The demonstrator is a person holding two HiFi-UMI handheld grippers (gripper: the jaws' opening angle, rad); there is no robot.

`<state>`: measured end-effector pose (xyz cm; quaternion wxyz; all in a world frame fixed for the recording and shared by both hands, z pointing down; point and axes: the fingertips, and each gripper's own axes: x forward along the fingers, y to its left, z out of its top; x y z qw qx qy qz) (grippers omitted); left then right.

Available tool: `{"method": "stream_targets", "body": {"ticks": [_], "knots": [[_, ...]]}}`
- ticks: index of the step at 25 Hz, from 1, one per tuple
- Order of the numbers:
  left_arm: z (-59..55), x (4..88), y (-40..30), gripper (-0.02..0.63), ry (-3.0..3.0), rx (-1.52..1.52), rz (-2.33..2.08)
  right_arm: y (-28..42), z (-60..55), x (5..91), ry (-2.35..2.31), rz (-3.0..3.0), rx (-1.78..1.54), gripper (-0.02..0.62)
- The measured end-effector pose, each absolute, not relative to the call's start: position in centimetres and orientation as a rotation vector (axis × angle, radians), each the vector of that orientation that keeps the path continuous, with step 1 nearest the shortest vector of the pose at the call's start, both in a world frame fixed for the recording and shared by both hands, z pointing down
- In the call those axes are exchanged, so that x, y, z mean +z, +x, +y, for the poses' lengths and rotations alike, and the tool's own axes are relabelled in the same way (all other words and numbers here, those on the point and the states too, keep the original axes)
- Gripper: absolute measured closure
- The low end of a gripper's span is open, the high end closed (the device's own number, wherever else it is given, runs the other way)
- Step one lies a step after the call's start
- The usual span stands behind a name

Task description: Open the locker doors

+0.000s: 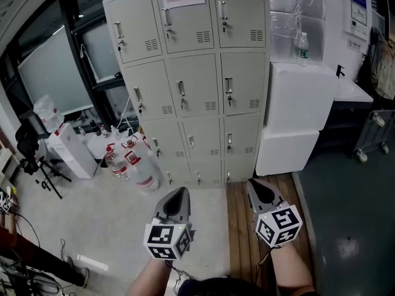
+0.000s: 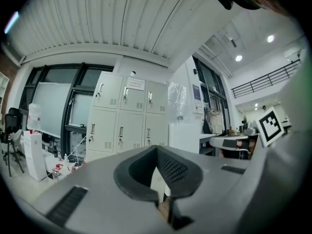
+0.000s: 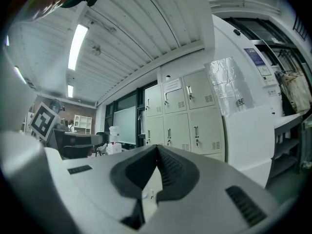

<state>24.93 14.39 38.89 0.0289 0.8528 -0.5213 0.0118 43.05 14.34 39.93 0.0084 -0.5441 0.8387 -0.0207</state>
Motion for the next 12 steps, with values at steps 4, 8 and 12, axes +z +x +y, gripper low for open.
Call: {"method": "stream_targets", "body": {"ticks": [4,8,12], "knots": [[14.3,38.8,25.4,0.606,2.627,0.039,-1.615,43.3,13.9,39.7,-1.680,2.634,-0.065,0.595],[14.0,39.0,25.1,0.605,2.619,0.051,-1.623,43.0,13.1,39.7,-1.661,2.632,-0.082,0.595],[12.8,39.0,24.9,0.605,2.610,0.049,-1.635,42.6,11.9,39.7,-1.642,2.632,-0.095,0.595]]}}
